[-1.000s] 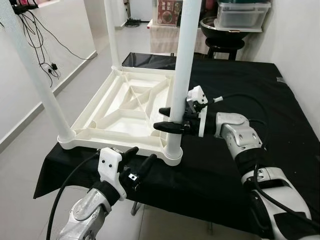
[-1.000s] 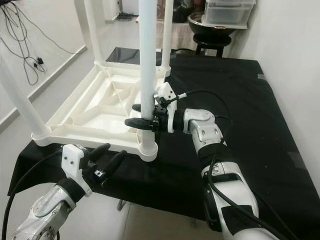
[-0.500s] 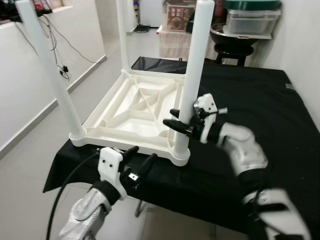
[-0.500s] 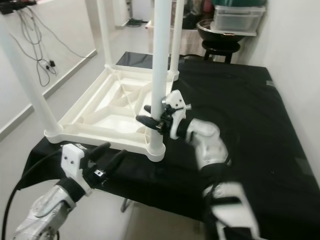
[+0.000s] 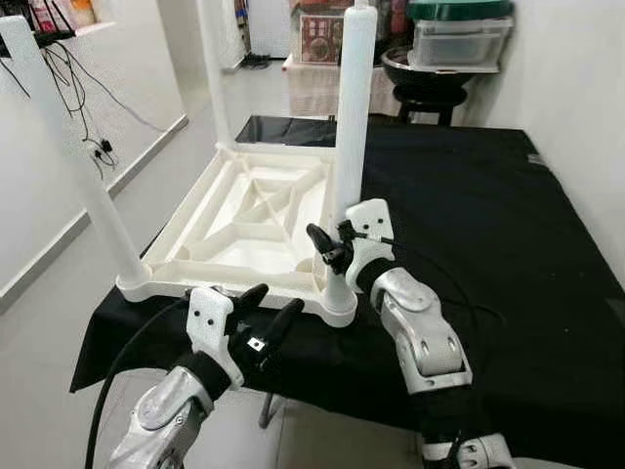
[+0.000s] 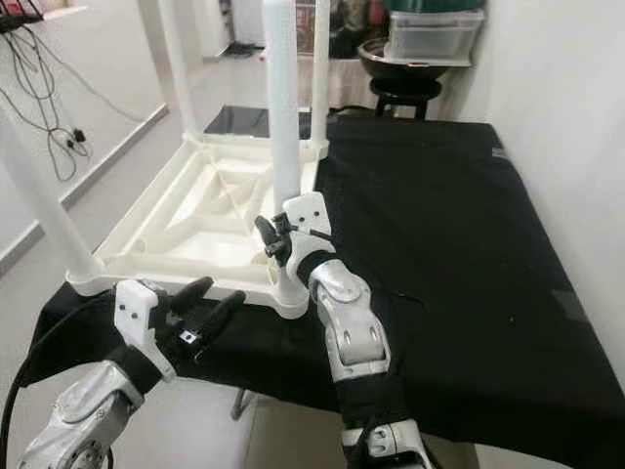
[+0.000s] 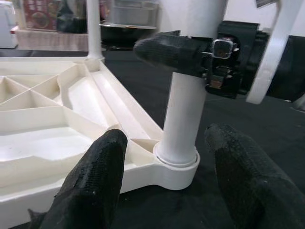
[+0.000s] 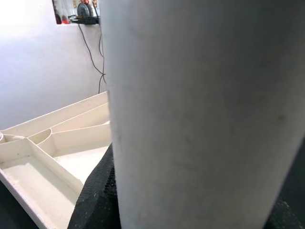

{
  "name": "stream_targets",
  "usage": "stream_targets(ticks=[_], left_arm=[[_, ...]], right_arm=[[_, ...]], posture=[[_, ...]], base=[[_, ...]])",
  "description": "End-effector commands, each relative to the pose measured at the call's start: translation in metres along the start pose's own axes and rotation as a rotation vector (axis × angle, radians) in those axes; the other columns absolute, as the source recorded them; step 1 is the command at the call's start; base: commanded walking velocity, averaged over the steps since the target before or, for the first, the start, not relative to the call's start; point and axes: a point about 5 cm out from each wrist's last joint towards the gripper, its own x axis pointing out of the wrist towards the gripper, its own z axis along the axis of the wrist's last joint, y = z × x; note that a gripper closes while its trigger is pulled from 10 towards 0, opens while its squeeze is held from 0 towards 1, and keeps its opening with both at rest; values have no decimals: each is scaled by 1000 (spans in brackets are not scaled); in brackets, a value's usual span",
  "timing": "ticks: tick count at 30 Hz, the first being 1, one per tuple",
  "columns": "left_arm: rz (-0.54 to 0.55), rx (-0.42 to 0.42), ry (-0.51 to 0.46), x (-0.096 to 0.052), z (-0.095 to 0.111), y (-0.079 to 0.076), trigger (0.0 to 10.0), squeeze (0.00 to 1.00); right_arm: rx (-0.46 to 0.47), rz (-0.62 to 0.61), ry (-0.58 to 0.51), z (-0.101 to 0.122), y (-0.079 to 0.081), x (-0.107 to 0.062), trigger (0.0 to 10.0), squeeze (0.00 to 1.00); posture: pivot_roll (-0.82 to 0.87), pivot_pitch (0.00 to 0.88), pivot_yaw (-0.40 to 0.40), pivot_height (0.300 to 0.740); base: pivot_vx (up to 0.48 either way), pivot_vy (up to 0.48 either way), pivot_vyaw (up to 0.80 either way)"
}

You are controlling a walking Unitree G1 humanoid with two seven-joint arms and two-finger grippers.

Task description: Building children table

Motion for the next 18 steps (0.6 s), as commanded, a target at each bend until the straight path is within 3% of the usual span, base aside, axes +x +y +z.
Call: stream_targets(ticks=[1,7,9,10,13,14,16,18], left_arm=[[10,-2,8,0,-2,1,10000,0],[-3,-9,11,1,-4,1,10000,0],[-10,-12,12,2,-4,0,10000,0],[-11,-13,12,2,-5,-1,10000,0],[-11,-13,12,2,-5,-1,10000,0],[-10,-13,11,3,-6,-1,10000,0],[-7,-14,9,3,-6,-2,10000,0],[-6,-15,8,3,-7,-2,10000,0]], right_arm=[[56,33,101,-20,5,-1,10000,1000],[101,163,19,-2,12,2,10000,1000],[81,309,0,6,16,6,10000,1000],[68,427,-2,10,18,6,10000,843],[68,427,-2,10,18,6,10000,843],[24,545,-7,13,19,5,10000,0],[-46,741,0,16,16,3,10000,0],[-45,809,18,16,14,4,10000,0]], posture=[[-9,58,-1,740],[-19,49,-1,740],[-19,42,-4,740],[-17,38,-8,740],[-17,38,-8,740],[-16,35,-12,740],[-15,33,-15,740],[-20,28,-21,740]], base=[[0,0,0],[0,0,0],[0,0,0],[0,0,0],[0,0,0],[0,0,0],[0,0,0],[0,0,0]])
